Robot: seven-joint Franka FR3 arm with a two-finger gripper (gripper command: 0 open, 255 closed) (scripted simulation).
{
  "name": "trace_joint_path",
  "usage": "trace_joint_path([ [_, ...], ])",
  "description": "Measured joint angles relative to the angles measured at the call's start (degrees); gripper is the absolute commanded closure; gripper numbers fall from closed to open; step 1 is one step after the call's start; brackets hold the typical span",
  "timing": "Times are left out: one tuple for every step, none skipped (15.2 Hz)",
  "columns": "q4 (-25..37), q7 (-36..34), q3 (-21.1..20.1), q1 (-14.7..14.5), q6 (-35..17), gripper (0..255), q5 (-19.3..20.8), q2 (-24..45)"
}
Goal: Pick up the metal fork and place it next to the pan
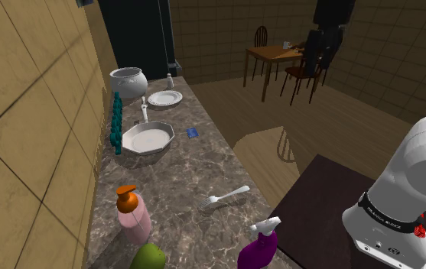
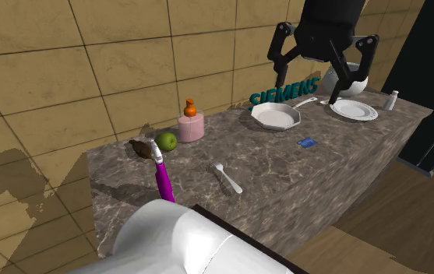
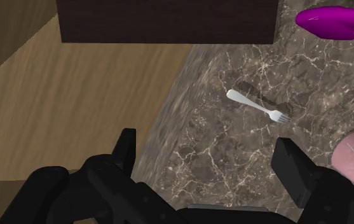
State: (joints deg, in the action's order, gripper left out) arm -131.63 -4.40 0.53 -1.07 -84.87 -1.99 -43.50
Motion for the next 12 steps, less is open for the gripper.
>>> trace_joint_path([
  [0.00,0.00,0.00,0.00,0.00,0,0.00,0.00],
  [-0.63,0.68,0.12,-0.28,-0.81,0,0.01,0.32],
  [-1.36,1.70,0.25,-0.72,-2.01,0,0.00,0.99],
  [-2.20,2.90,0.41,-1.23,-3.70,0,-0.03,2.11],
  [-2.55,4.20,0.57,-1.78,-5.21,0,-0.06,3.49],
  [-3.20,5.43,0.62,-2.40,-6.70,0,-0.19,4.56],
  [-4.06,6.86,0.81,-2.96,-8.71,0,-0.22,6.02],
  [-4.88,8.02,0.72,-3.63,-10.49,0,-0.43,7.21],
  [-5.81,9.29,0.73,-4.26,-12.23,0,-0.58,8.26],
  [-6.15,10.57,0.74,-4.88,-13.64,0,-0.73,9.54],
  [-6.81,11.95,0.81,-5.46,-15.29,0,-0.86,10.81],
  [-7.10,13.48,0.99,-5.97,-16.82,0,-0.90,12.31],
])
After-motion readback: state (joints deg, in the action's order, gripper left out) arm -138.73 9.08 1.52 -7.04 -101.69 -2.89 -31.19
